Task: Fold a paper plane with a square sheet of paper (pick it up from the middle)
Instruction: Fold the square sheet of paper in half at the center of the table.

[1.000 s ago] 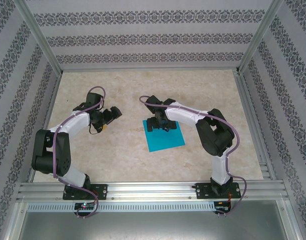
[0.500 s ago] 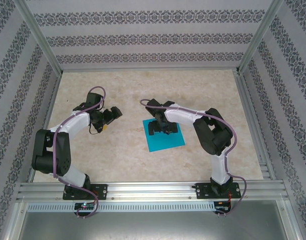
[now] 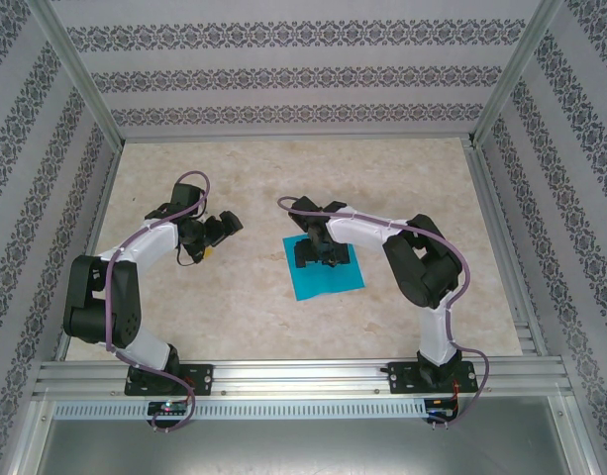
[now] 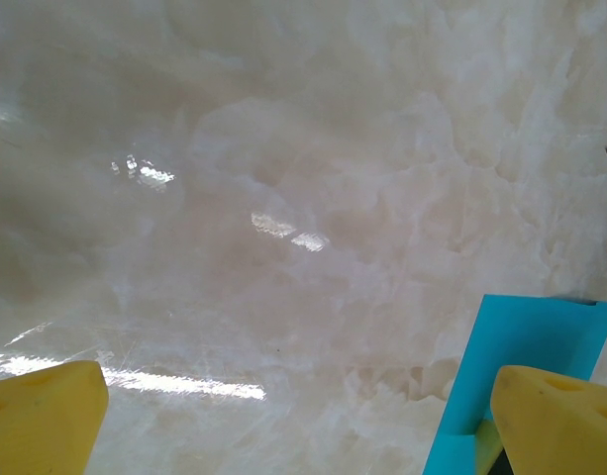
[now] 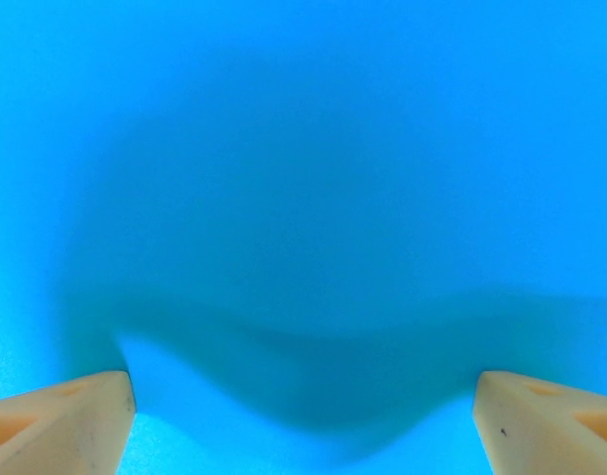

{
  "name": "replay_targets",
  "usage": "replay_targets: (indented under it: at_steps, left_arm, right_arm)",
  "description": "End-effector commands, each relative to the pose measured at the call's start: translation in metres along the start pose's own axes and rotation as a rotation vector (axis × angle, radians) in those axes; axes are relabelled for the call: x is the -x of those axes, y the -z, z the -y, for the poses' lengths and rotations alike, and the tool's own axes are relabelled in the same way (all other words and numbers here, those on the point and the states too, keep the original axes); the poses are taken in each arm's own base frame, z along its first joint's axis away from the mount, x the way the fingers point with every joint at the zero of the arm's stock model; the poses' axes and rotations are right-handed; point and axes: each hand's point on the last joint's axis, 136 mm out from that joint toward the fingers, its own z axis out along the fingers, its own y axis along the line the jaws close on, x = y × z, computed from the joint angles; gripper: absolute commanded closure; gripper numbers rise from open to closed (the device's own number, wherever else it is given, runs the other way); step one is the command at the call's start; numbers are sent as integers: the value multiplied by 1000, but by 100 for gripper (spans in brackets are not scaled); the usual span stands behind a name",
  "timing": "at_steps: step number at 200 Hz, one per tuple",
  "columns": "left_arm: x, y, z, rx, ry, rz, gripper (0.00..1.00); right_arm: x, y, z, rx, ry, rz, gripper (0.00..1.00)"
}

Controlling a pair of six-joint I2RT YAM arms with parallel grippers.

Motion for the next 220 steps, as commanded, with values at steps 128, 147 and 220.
replay_targets:
  at_steps: [128, 147, 220]
  left_arm:
    - [-2, -1, 8, -33, -11, 3, 0]
    - [-1, 1, 9, -33, -12, 13, 0]
    - [-9, 3, 39, -121, -111, 27, 0]
  right_arm:
    - [19, 70, -104, 661, -4, 95, 63]
    - [22, 85, -119, 776, -6, 96, 64]
    - [31, 57, -112, 838, -89, 76, 64]
